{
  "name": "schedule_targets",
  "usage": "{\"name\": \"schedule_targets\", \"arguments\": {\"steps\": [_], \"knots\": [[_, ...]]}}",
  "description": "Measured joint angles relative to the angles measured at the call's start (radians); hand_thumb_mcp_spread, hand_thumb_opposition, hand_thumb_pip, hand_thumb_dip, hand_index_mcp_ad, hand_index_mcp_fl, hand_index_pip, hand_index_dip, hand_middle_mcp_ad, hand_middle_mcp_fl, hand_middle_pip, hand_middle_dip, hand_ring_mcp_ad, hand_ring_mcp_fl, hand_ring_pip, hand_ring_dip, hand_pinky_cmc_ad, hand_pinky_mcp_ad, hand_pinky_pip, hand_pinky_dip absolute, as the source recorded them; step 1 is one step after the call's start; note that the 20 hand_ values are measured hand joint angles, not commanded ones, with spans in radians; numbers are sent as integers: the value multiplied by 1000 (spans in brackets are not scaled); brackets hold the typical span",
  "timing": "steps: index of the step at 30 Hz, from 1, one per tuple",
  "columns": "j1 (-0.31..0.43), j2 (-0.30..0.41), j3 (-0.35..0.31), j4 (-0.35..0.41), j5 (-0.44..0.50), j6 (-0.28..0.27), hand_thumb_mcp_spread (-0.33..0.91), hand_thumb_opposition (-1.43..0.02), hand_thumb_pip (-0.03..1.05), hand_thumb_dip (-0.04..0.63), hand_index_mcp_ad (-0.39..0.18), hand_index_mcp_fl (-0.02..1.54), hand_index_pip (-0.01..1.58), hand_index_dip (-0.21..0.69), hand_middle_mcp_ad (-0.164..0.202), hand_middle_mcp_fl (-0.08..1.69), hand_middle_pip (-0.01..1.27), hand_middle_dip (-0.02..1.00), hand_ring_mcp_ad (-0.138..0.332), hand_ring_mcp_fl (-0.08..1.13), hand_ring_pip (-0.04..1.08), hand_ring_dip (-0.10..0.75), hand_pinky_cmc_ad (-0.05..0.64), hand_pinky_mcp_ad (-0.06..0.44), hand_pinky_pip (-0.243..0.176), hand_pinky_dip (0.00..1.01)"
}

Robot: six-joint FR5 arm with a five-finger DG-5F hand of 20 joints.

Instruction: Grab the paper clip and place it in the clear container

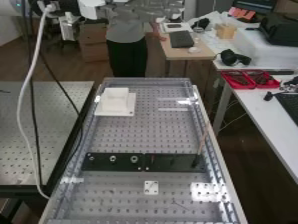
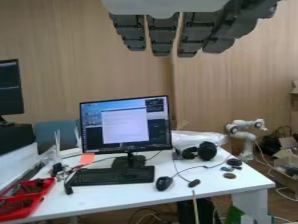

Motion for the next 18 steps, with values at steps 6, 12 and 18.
{"name": "schedule_targets", "arguments": {"steps": [6, 12, 18], "knots": [[5, 1, -56, 55, 52, -2, 91, -101, 213, 19, 19, 5, 10, -10, 42, -2, 23, 37, 72, 0, 19, 19, 49, 51, -12, 63], [1, -11, -96, 73, 91, 37, 262, -508, 354, 63, -12, 5, 52, -19, 44, -3, 91, 94, 70, 7, 54, 59, 164, 178, -28, 278], [-3, -9, -109, 89, 99, 50, 265, -620, 384, 70, -28, 3, 68, -21, 40, -2, 105, 143, 113, 7, 65, 87, 278, 265, -59, 382]]}}
